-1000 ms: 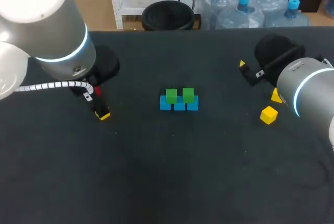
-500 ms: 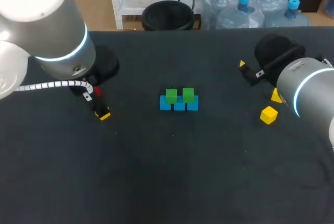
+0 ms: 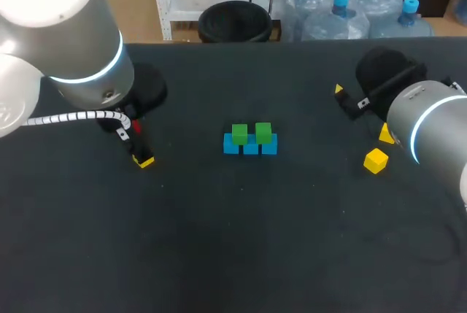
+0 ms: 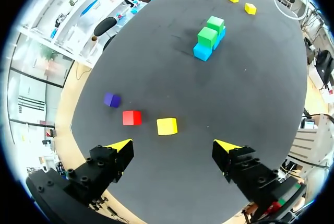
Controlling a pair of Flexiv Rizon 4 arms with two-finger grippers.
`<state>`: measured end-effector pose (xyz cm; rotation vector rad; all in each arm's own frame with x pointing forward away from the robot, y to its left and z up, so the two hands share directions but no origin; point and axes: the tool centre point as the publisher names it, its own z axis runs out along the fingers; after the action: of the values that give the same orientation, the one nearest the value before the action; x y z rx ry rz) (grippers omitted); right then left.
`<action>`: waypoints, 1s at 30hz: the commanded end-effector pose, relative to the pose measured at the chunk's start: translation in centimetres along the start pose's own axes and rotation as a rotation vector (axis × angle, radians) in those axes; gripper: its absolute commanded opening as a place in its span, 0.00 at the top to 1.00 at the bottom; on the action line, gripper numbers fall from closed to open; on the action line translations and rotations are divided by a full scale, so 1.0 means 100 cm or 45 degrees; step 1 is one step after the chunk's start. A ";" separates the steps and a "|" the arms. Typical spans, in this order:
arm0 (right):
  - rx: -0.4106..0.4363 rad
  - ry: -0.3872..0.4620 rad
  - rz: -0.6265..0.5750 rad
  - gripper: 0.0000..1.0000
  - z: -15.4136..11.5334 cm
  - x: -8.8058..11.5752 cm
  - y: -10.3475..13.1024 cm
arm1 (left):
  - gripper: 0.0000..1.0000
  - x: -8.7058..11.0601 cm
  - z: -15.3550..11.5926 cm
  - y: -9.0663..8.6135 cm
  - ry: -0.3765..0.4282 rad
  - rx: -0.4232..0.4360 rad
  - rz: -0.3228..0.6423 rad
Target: Place the blue cubes, place green cubes on the blue cubes, place the yellow cubes on the green cubes, then place the red cubes on the yellow cubes, and place purple cube on the red cubes.
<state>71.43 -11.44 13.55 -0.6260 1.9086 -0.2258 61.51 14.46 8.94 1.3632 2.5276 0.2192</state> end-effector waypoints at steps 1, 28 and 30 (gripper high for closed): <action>-0.009 -0.101 0.002 0.00 0.000 0.004 -0.002 | 0.00 -0.001 0.000 0.002 0.002 0.006 0.003; -0.357 0.304 -0.450 0.00 -0.061 -0.011 -0.010 | 0.00 -0.001 0.000 0.002 0.002 0.006 0.003; -0.386 0.341 -0.587 0.00 -0.064 -0.009 -0.004 | 0.00 -0.001 0.000 0.002 0.002 0.006 0.003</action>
<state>66.06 -12.33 16.77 -1.1620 1.9406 -0.2128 61.52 14.44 8.94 1.3634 2.5281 0.2197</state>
